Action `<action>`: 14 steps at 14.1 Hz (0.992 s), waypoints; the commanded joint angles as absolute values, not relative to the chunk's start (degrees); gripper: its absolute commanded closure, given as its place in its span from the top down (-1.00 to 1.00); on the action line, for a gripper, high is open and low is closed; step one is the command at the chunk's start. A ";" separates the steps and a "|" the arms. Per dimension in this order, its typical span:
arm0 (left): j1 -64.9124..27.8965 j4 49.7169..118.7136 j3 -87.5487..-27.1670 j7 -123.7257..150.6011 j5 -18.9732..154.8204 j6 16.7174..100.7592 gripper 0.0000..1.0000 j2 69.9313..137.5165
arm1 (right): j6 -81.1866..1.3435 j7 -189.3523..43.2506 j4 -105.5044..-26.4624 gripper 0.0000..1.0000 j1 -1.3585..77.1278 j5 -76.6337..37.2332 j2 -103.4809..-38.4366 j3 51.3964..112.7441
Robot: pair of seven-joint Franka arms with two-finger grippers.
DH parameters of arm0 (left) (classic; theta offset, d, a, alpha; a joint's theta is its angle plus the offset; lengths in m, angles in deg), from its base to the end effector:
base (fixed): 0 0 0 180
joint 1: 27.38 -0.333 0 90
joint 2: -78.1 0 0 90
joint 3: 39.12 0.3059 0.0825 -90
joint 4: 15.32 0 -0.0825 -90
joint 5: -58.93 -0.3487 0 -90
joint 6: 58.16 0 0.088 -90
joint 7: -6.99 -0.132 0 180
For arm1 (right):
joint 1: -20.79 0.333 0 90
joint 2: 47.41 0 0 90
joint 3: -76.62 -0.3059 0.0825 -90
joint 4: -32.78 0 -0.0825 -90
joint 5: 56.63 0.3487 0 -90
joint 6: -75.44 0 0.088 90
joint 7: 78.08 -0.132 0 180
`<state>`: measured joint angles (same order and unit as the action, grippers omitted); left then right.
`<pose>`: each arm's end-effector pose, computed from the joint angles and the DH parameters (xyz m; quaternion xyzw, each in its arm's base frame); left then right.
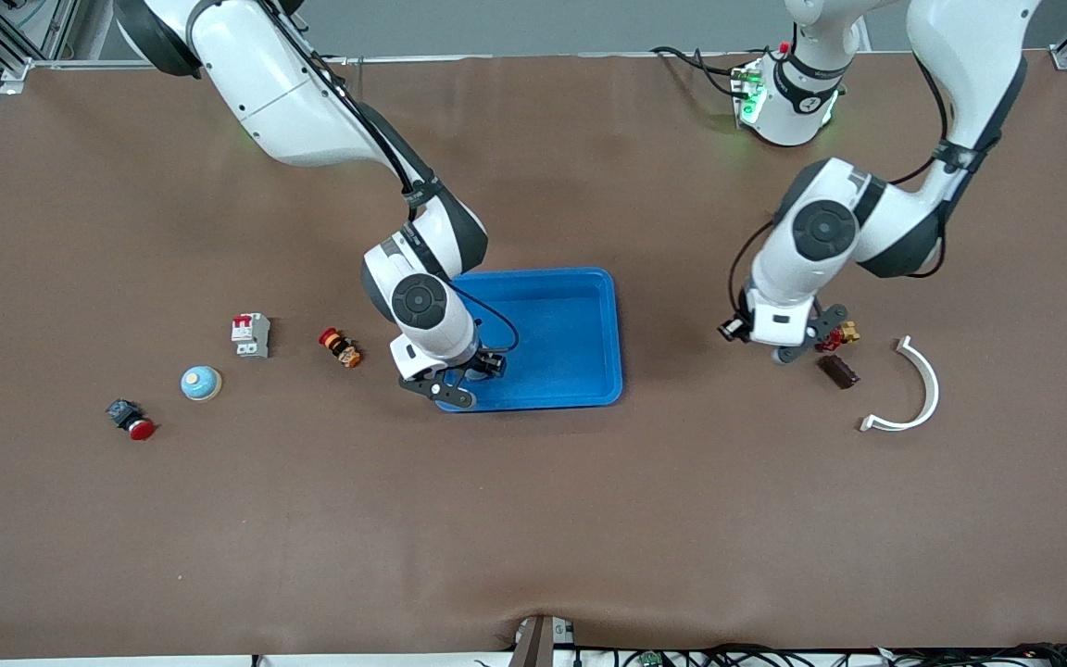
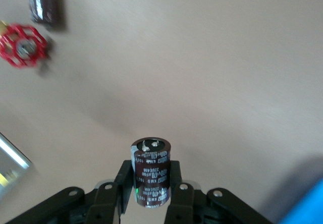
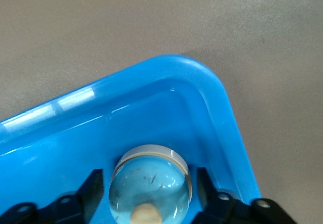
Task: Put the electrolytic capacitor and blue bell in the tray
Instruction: 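Move the left gripper's capacitor over the tray while the right gripper withdraws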
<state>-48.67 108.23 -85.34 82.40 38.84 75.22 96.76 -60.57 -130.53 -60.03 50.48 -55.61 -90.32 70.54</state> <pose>0.4871 -0.2112 0.2781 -0.9466 -0.3219 0.0031 0.0158 0.5399 0.3803 0.1796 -0.9853 0.1653 0.0263 0.0333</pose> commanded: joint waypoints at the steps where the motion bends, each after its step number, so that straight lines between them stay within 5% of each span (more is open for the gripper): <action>1: -45.16 104.84 -86.58 87.65 39.24 73.68 -1.00 98.83 | -57.65 -130.47 -57.41 1.00 50.23 -56.11 -90.82 70.91; 6: -36.01 95.80 -86.32 104.43 38.63 73.94 -1.00 109.19 | -42.18 -118.98 -49.76 1.00 46.29 -55.67 -90.48 71.00; 10: -30.48 90.95 -85.27 111.39 38.63 73.94 -1.00 112.90 | -37.09 -107.47 -49.75 1.00 39.88 -56.19 -88.37 71.26; 14: -20.03 87.34 -77.38 119.28 38.63 73.94 -1.00 116.50 | -37.06 -97.18 -53.88 1.00 32.84 -60.58 -83.97 72.40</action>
<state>-25.19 90.71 -81.16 115.21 39.10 75.02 114.10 -37.16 -101.13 -50.05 35.50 -58.36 -87.73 72.91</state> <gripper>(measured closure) 0.665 0.000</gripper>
